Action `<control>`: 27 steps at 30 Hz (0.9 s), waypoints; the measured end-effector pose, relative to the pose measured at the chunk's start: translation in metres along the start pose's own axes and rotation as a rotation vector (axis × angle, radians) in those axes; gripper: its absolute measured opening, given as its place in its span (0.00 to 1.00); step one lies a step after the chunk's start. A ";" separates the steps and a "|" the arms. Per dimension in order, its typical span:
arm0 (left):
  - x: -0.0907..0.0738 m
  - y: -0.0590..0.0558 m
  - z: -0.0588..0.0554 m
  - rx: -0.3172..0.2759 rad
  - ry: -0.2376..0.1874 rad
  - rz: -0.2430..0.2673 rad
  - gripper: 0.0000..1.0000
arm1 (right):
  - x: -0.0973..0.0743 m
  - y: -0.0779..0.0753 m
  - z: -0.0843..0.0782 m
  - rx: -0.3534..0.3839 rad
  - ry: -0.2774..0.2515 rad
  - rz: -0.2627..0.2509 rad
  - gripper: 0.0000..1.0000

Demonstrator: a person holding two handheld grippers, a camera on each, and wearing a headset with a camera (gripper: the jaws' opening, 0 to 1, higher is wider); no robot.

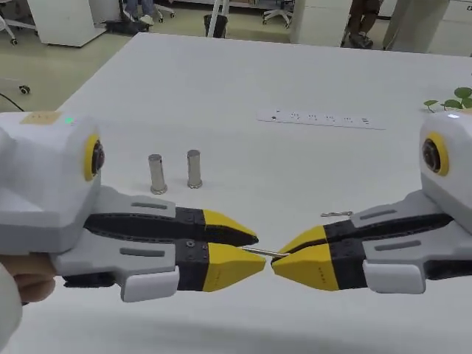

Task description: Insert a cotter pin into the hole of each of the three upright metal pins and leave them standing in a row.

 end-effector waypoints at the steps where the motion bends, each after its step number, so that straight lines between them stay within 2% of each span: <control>1: -0.002 0.002 0.000 0.002 -0.002 0.015 0.24 | 0.001 -0.003 0.001 -0.002 -0.006 -0.027 0.03; 4: -0.009 0.010 -0.001 0.003 -0.014 0.064 0.26 | 0.001 -0.012 0.000 -0.035 0.003 -0.090 0.03; 7: -0.018 0.019 -0.004 0.002 -0.018 0.136 0.30 | 0.002 -0.015 -0.001 -0.039 0.007 -0.111 0.03; 10: -0.024 0.027 -0.007 0.011 0.002 0.194 0.39 | 0.005 -0.019 -0.003 -0.049 0.015 -0.144 0.03; 11: -0.027 0.031 -0.009 0.029 0.014 0.234 0.42 | 0.006 -0.020 -0.003 -0.050 0.014 -0.156 0.03; 14: -0.030 0.035 -0.014 0.031 0.033 0.251 0.46 | 0.011 -0.022 -0.004 -0.056 0.019 -0.175 0.03; 18: -0.035 0.041 -0.021 0.019 0.048 0.292 0.46 | 0.018 -0.024 -0.005 -0.069 0.028 -0.198 0.03; 20: -0.038 0.046 -0.026 0.011 0.049 0.325 0.46 | 0.023 -0.026 -0.006 -0.105 0.047 -0.217 0.03; 24: -0.044 0.056 -0.035 -0.016 0.053 0.377 0.46 | 0.029 -0.028 -0.005 -0.105 0.055 -0.234 0.03; 27: -0.048 0.061 -0.044 -0.034 0.071 0.396 0.46 | 0.033 -0.029 -0.006 -0.106 0.065 -0.244 0.03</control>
Point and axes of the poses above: the centre of the closed fingertips' face, and the gripper's own axes: x roughly forward along the fingers, y roughly to its left, z roughly out of its top, the point moved 6 cm from there along -x, roughly backward along the fingers, and after that the axes turned 14 degrees about -z, right-handed, at the moved point
